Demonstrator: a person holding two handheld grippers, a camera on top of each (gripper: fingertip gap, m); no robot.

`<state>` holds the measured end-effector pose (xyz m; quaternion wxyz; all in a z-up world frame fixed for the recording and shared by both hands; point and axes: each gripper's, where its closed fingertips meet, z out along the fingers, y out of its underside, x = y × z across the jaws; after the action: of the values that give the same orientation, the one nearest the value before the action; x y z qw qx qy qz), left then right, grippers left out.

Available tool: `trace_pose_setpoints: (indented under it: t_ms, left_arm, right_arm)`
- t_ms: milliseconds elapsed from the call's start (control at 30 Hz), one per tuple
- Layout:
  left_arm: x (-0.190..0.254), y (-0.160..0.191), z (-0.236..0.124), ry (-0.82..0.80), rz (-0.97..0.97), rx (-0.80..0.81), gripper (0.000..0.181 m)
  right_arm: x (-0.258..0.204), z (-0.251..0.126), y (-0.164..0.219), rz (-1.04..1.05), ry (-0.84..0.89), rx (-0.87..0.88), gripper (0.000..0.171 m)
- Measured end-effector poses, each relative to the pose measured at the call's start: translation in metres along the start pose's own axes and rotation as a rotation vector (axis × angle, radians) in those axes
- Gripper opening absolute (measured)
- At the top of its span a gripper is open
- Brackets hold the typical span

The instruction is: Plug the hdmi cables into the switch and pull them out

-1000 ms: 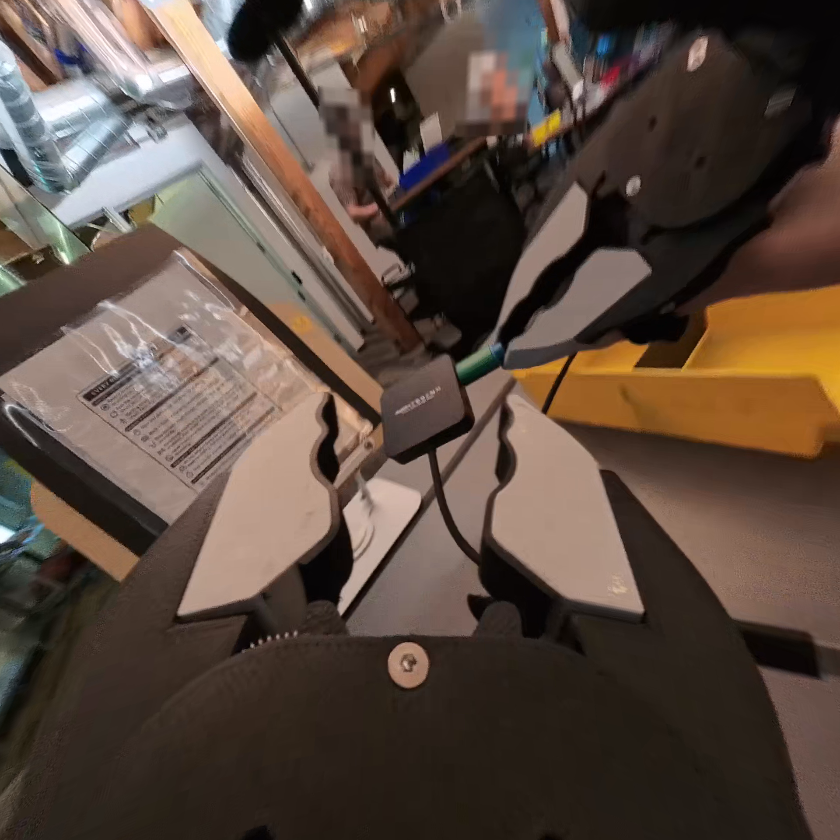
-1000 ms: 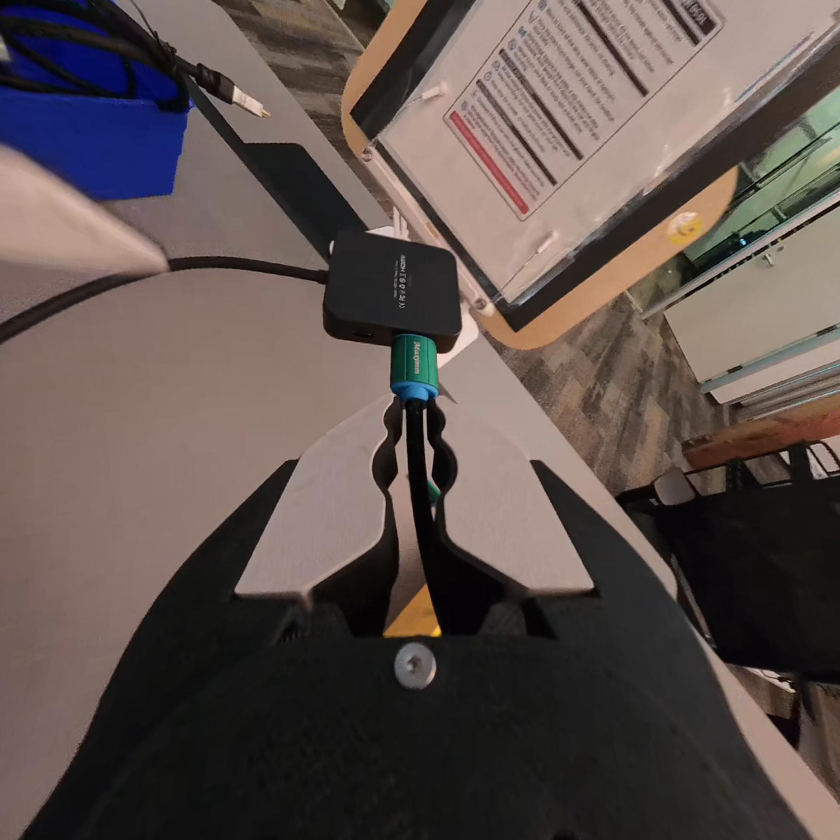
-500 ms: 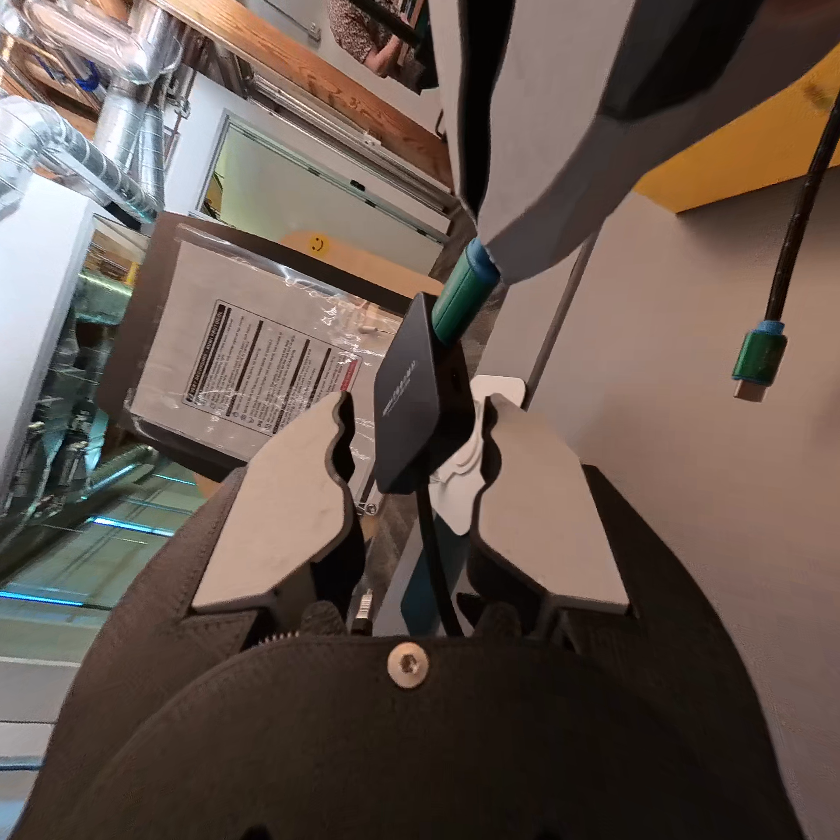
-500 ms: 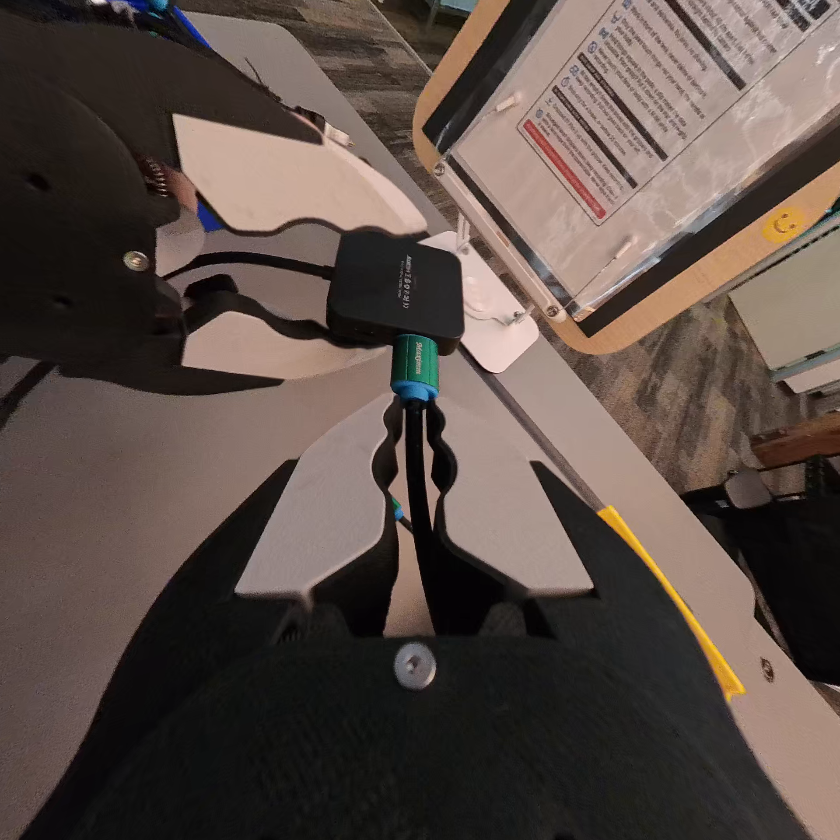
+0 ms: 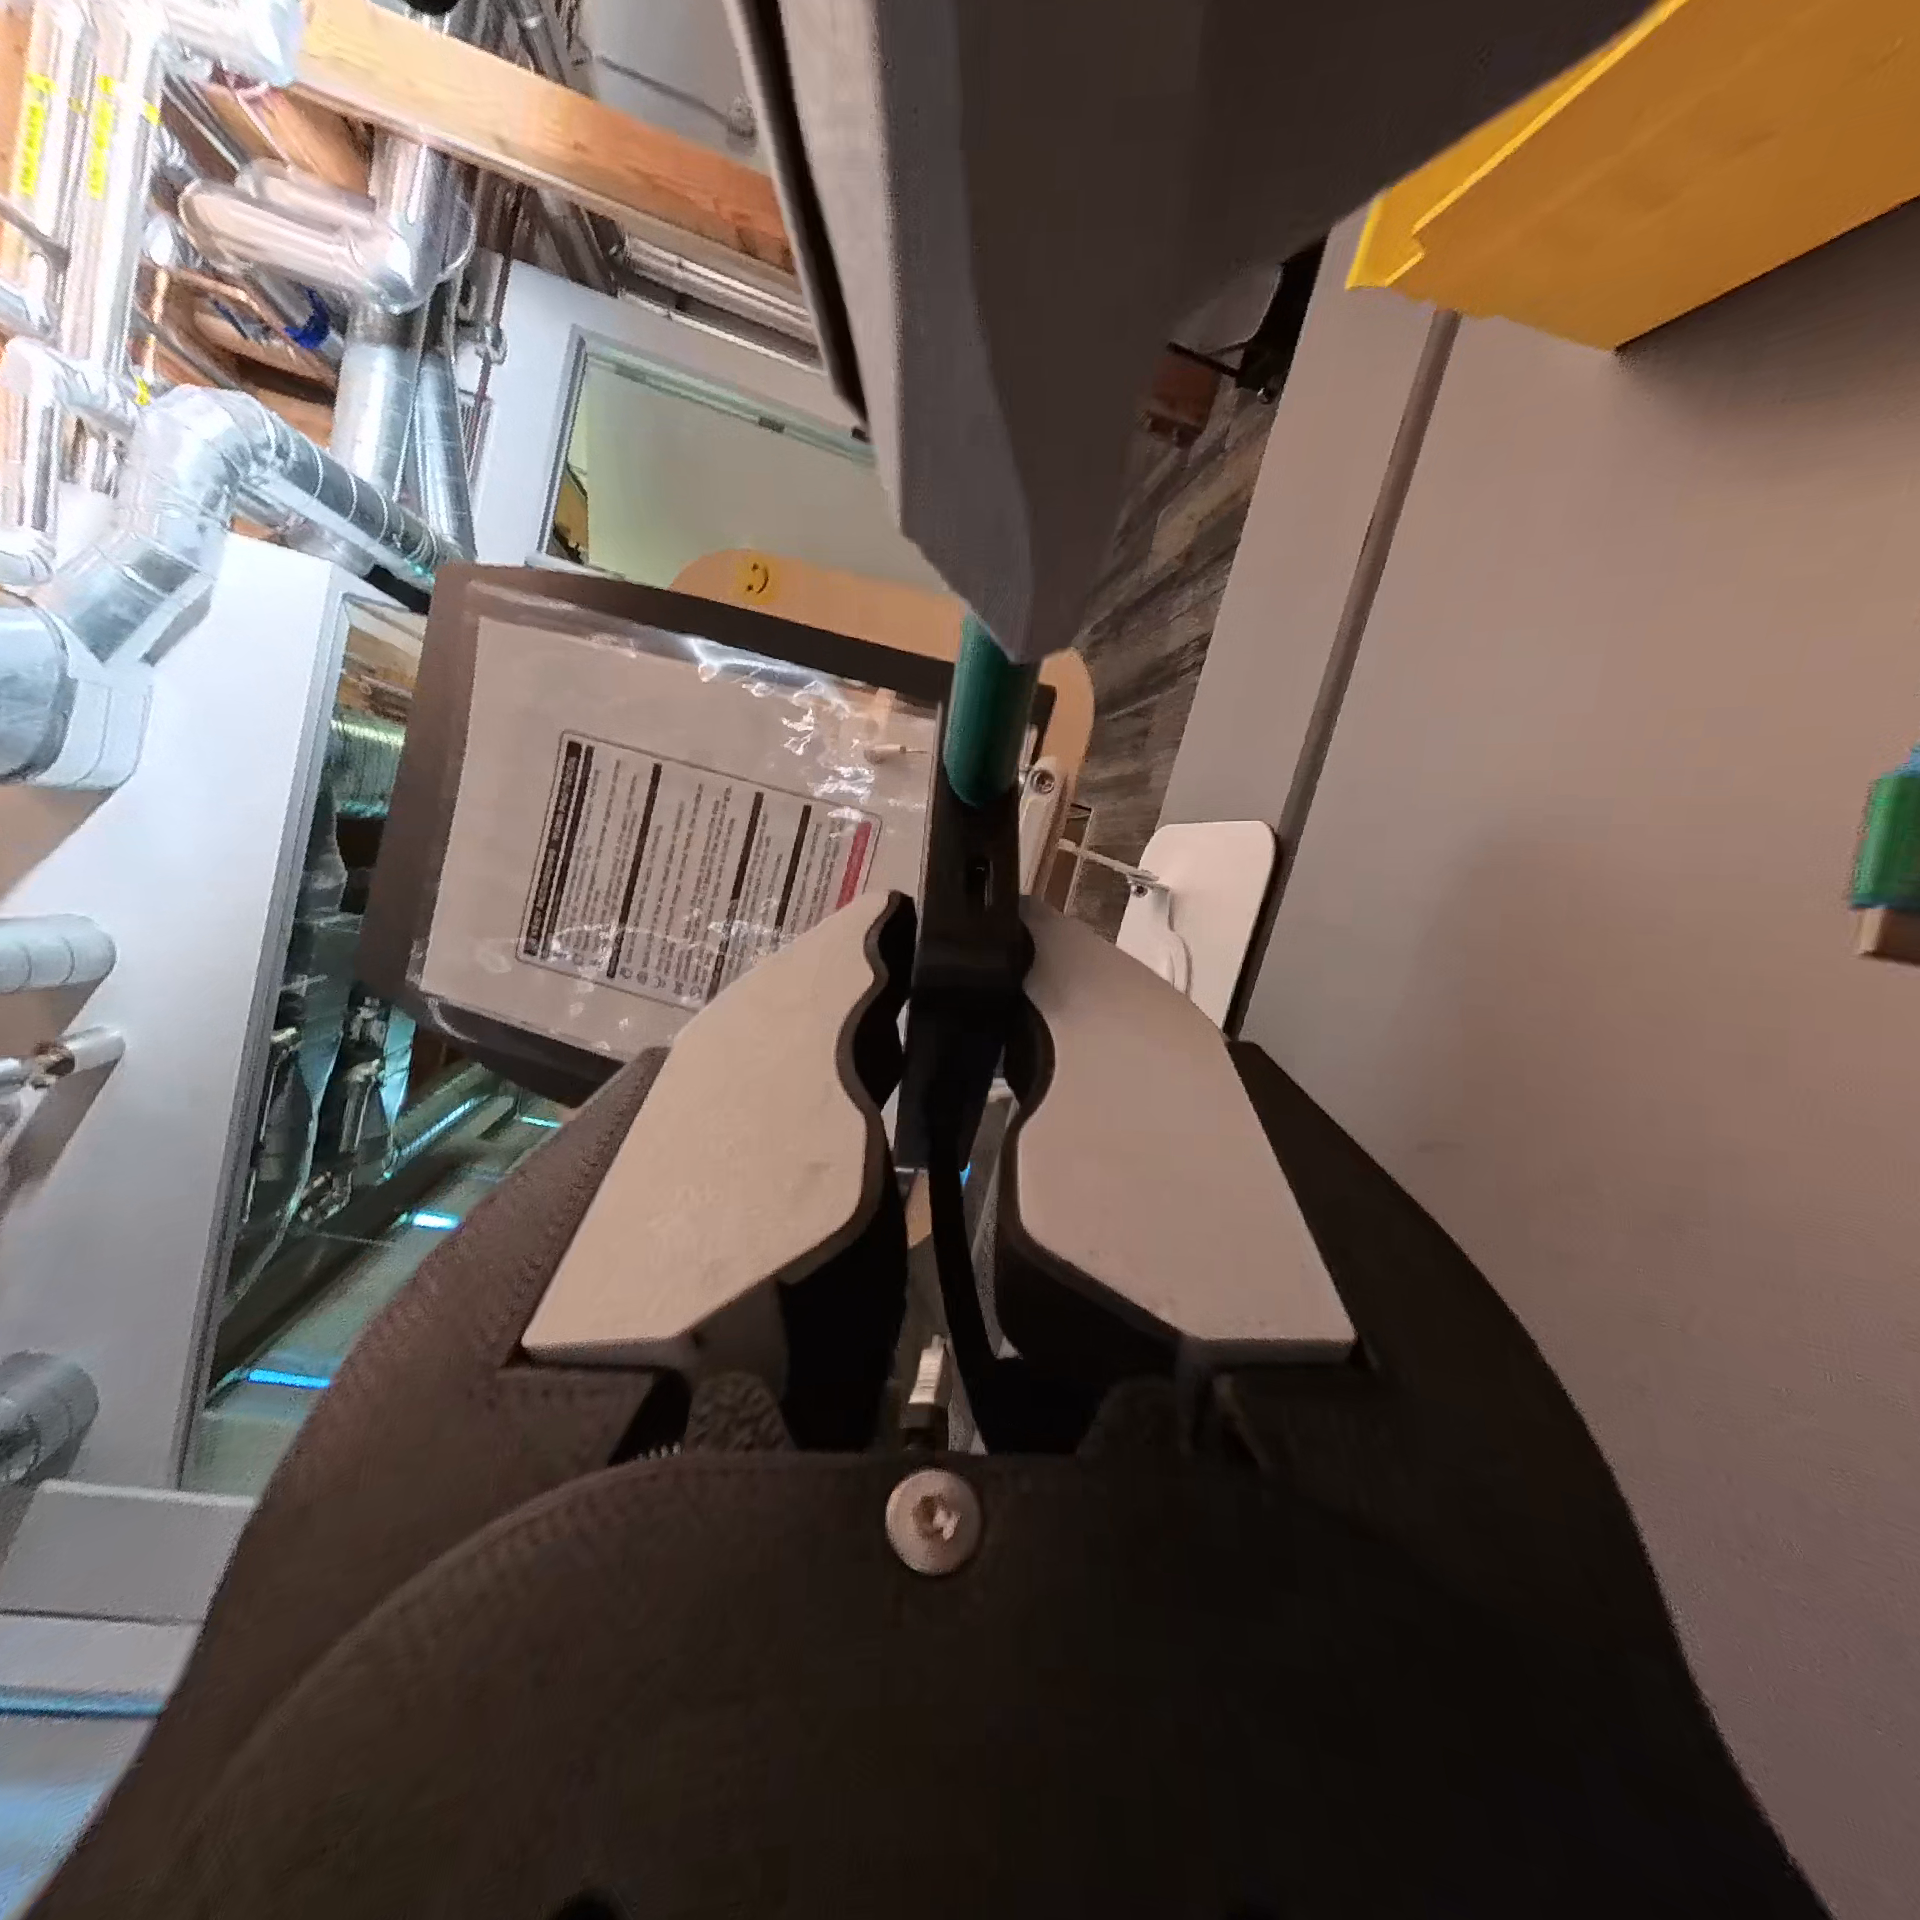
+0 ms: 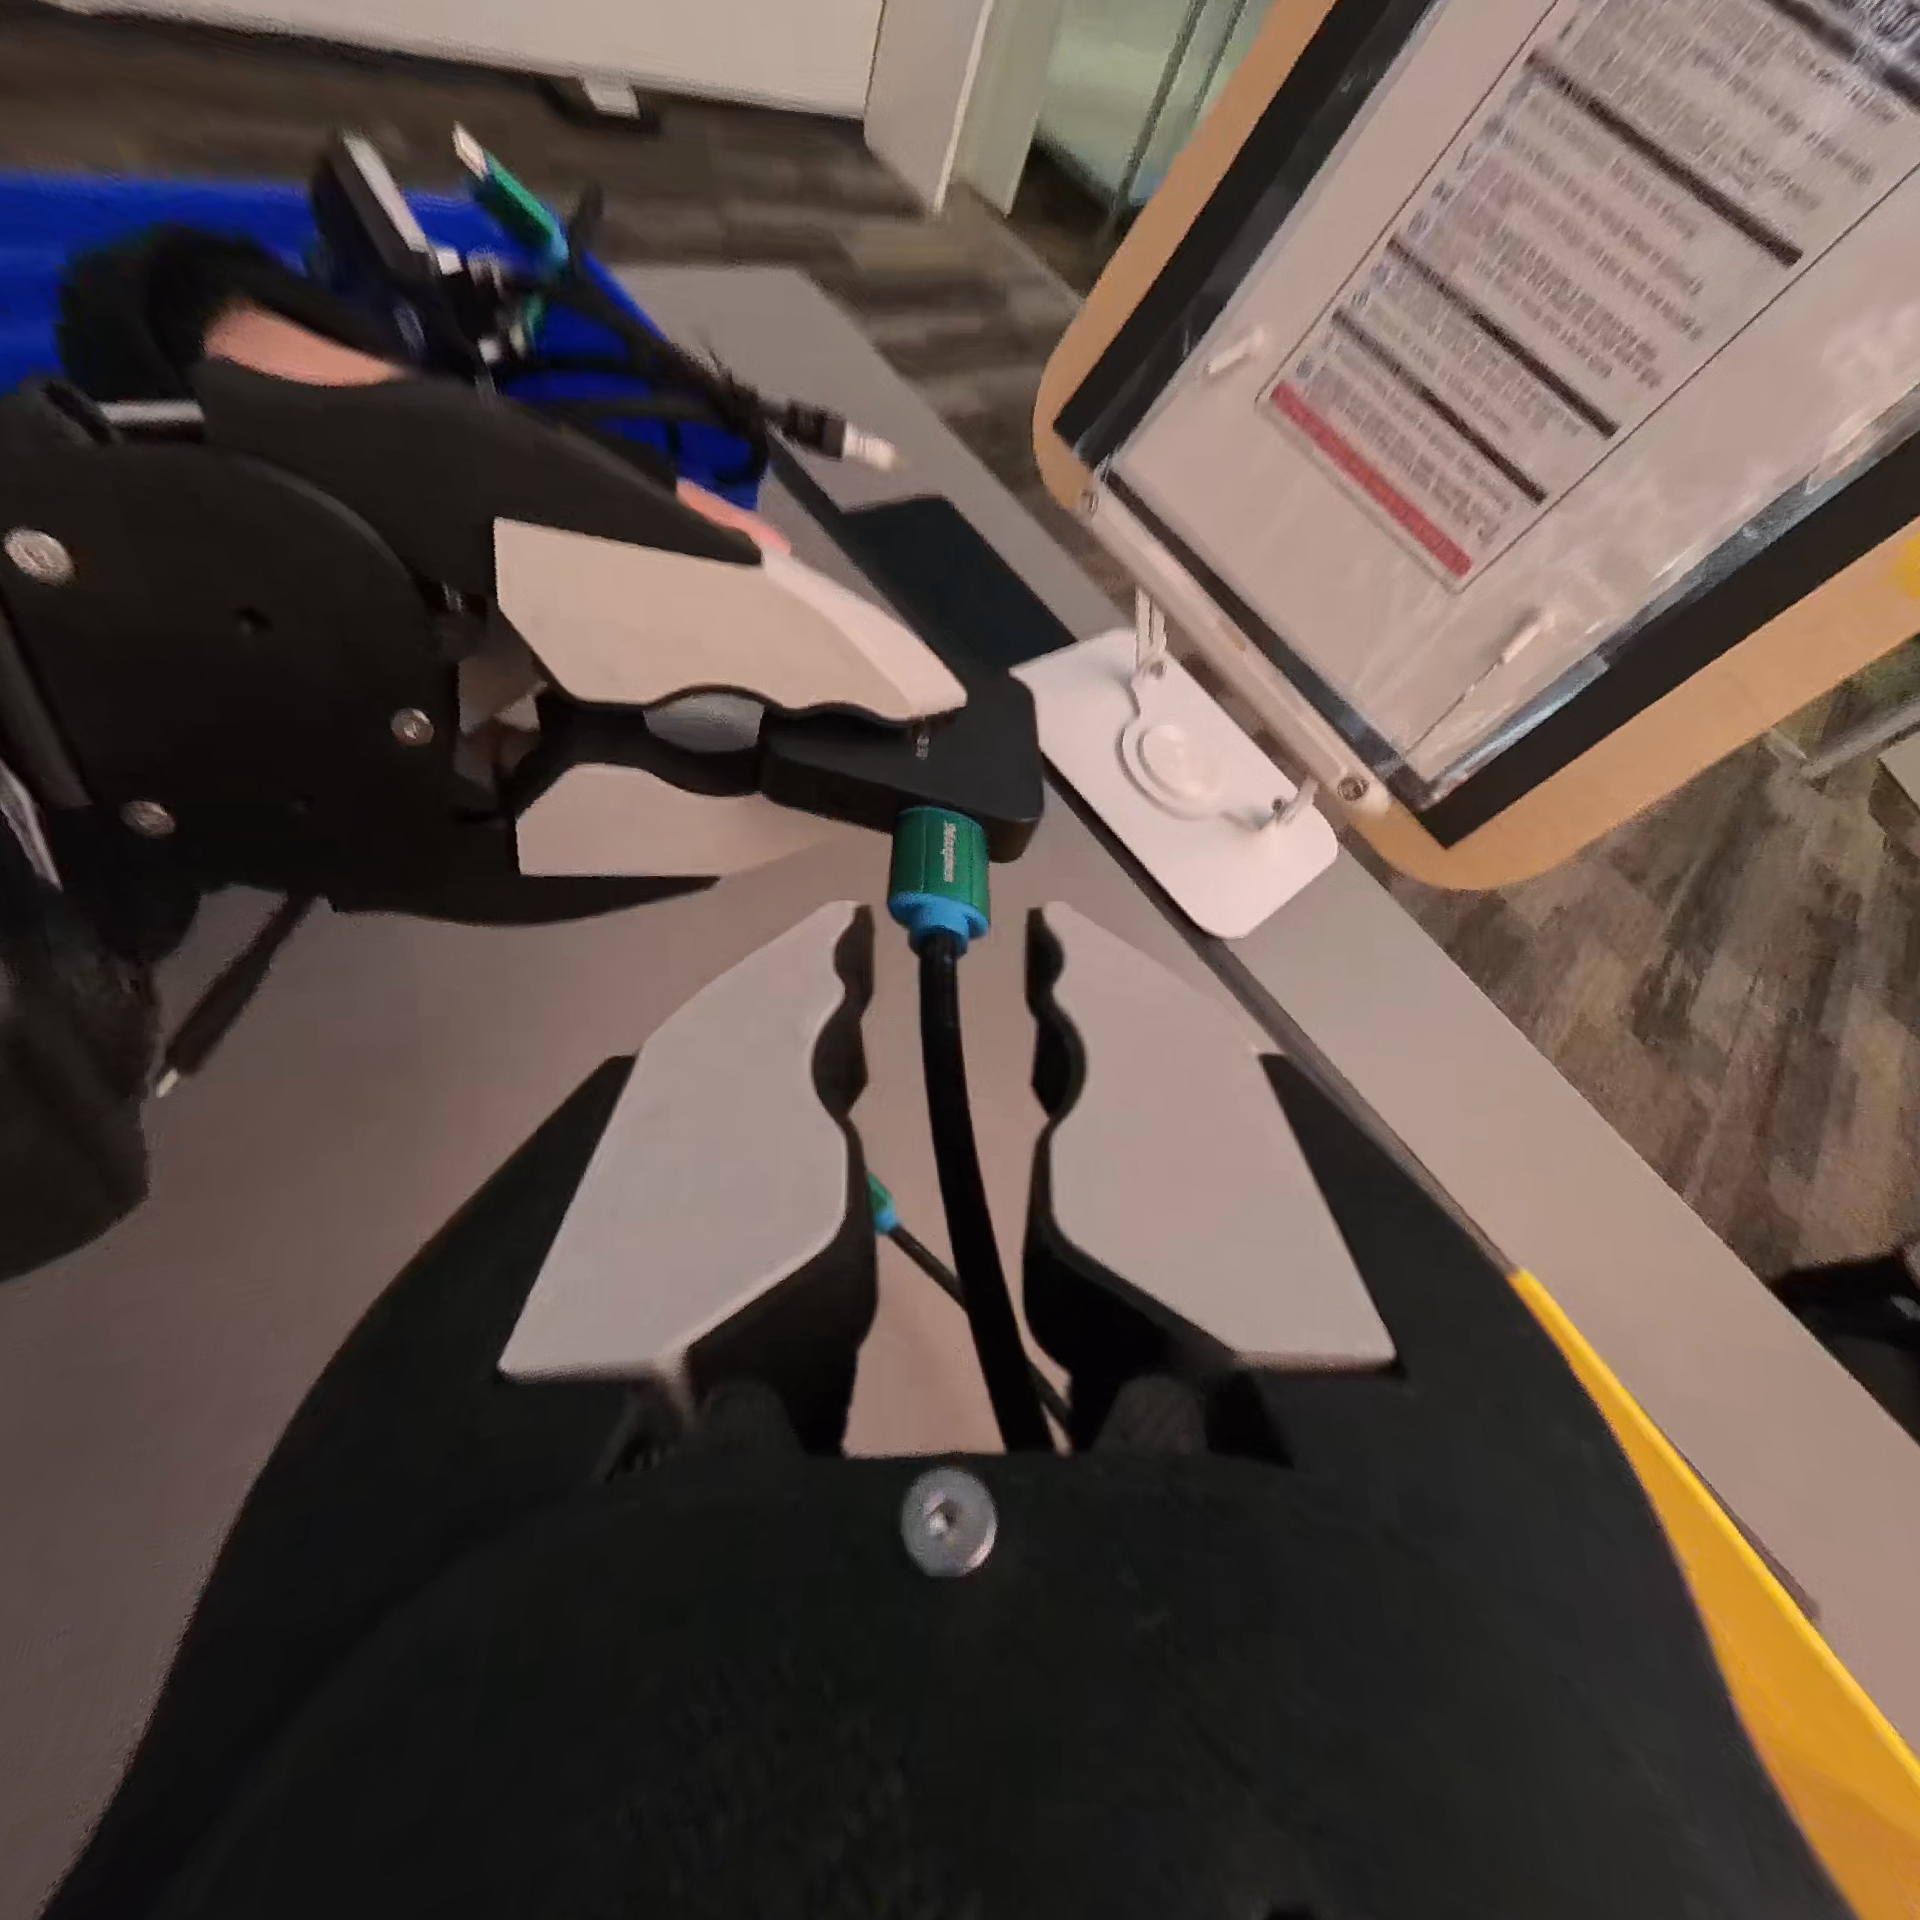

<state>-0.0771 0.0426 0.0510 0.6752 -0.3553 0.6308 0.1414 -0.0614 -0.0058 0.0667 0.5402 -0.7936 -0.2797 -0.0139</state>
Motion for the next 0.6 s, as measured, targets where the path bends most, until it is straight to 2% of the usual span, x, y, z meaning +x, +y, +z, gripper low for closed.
trace_pose_setpoints:
  t_ms: [100, 300, 600]
  left_arm:
    - [-0.010, 0.003, -0.001, -0.053, -0.016, -0.006, 0.014]
    - [-0.022, 0.006, -0.003, -0.109, -0.030, -0.024, 0.015]
    - [-0.024, 0.006, -0.005, -0.116, -0.026, -0.033, 0.014]
  right_arm:
    - [-0.002, 0.007, -0.002, 0.057, -0.035, 0.041, 0.036]
    - [0.005, 0.013, -0.016, 0.136, -0.031, 0.185, 0.032]
    - [0.005, 0.012, -0.024, 0.008, 0.040, 0.248, 0.032]
